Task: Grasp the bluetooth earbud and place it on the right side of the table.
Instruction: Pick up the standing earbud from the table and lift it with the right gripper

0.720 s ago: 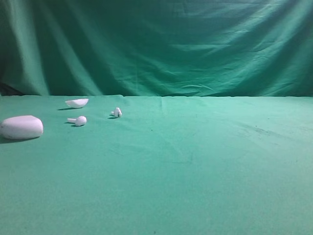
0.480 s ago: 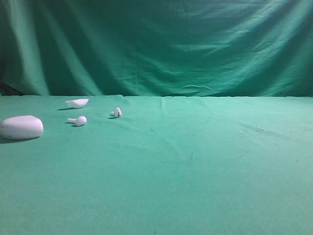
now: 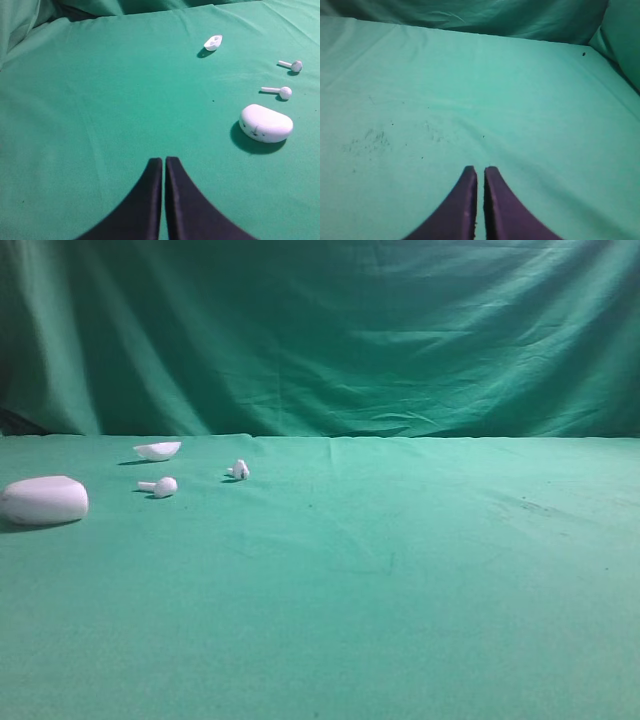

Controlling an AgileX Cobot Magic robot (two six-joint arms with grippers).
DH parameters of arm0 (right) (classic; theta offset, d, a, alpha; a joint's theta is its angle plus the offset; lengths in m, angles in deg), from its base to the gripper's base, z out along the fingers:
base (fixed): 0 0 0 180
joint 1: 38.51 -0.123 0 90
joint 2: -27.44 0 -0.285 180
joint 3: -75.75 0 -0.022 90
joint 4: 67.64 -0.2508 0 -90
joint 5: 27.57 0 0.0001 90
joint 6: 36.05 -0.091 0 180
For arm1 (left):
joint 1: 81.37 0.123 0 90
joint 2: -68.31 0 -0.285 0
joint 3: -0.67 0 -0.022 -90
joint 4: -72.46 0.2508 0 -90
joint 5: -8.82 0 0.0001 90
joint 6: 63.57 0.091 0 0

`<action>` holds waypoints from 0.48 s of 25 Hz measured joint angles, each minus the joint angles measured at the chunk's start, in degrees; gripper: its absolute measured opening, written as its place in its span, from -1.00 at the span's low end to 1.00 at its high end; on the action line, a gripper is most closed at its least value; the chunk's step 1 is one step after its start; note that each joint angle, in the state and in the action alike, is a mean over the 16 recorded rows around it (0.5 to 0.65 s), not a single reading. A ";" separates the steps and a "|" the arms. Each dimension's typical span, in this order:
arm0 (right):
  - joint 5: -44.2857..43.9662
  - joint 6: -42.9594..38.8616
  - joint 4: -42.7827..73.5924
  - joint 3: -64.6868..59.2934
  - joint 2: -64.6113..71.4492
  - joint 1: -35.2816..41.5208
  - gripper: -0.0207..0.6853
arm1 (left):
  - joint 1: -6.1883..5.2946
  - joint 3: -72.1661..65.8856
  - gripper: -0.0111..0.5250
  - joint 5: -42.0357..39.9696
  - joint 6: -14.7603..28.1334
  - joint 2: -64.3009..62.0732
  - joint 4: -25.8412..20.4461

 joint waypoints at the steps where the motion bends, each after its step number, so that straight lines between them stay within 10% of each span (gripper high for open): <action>1: 1.05 -0.14 -0.35 -0.01 0.00 0.00 -0.81 | 0.00 0.00 -0.96 0.00 0.00 0.00 0.00; 12: 18.63 -2.65 -5.28 2.94 1.56 0.00 -0.81 | 0.00 0.00 -0.96 0.00 0.00 0.00 -0.01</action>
